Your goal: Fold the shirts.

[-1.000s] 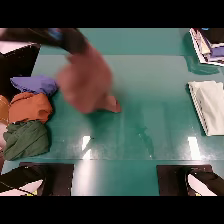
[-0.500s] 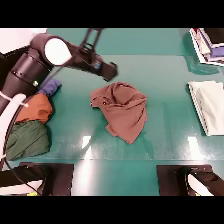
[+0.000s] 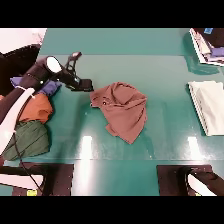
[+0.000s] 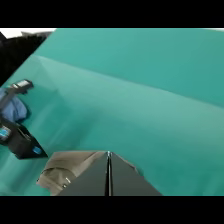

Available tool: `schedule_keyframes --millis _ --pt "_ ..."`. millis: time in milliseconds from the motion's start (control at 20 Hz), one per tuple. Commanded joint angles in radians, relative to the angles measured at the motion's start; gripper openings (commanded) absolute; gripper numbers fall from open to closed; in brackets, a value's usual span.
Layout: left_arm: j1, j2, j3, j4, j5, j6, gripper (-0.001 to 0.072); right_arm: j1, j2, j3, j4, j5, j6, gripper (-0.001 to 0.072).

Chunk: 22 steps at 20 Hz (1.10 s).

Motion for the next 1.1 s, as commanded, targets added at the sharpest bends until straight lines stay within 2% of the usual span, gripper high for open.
schedule_keyframes --millis 0,50,150,200,350,450,500,600,700,800,950,1050 --pt "-0.001 -0.086 -0.047 -0.110 0.043 0.033 0.0558 0.001 -0.031 0.001 0.000 0.017 0.000 0.0017" --pt "-0.006 -0.091 -0.047 -0.113 0.061 0.032 0.0483 0.001 -0.032 -0.002 -0.001 0.022 0.000 0.0017" --pt "-0.005 -0.089 -0.042 -0.124 0.099 0.032 0.0163 -0.002 -0.018 -0.035 -0.002 0.019 0.007 0.0016" --pt "-0.003 -0.089 -0.027 -0.105 0.099 0.032 0.0028 -0.014 -0.003 -0.071 -0.003 0.023 0.039 0.0017" --pt "0.029 -0.066 0.059 -0.044 0.058 0.031 0.0023 -0.074 0.064 -0.253 -0.011 0.095 0.142 0.0017" --pt "0.058 -0.032 0.108 -0.001 0.056 0.031 0.0023 -0.111 0.103 -0.433 -0.083 0.170 0.219 0.0017" --pt "0.064 -0.016 0.124 0.009 0.057 0.032 0.0023 -0.117 0.117 -0.542 -0.107 0.199 0.243 0.0043" --pt "0.069 0.010 0.135 0.017 0.060 0.032 0.0023 -0.098 0.123 -0.762 -0.043 0.183 0.247 0.0499" --pt "0.068 0.013 0.135 0.016 0.056 0.032 0.0023 -0.025 0.098 -0.945 0.100 0.076 0.244 0.0509" --pt "0.069 0.013 0.135 0.017 0.049 0.032 0.0023 0.113 0.032 -1.067 0.233 -0.091 0.211 0.0504" --pt "0.068 0.012 0.135 0.037 0.032 0.032 0.0023 0.311 -0.101 -1.093 0.388 -0.317 0.154 0.0504" --pt "0.069 0.013 0.135 0.060 0.029 0.032 0.0023 0.397 -0.195 -1.040 0.420 -0.411 0.146 0.0504"
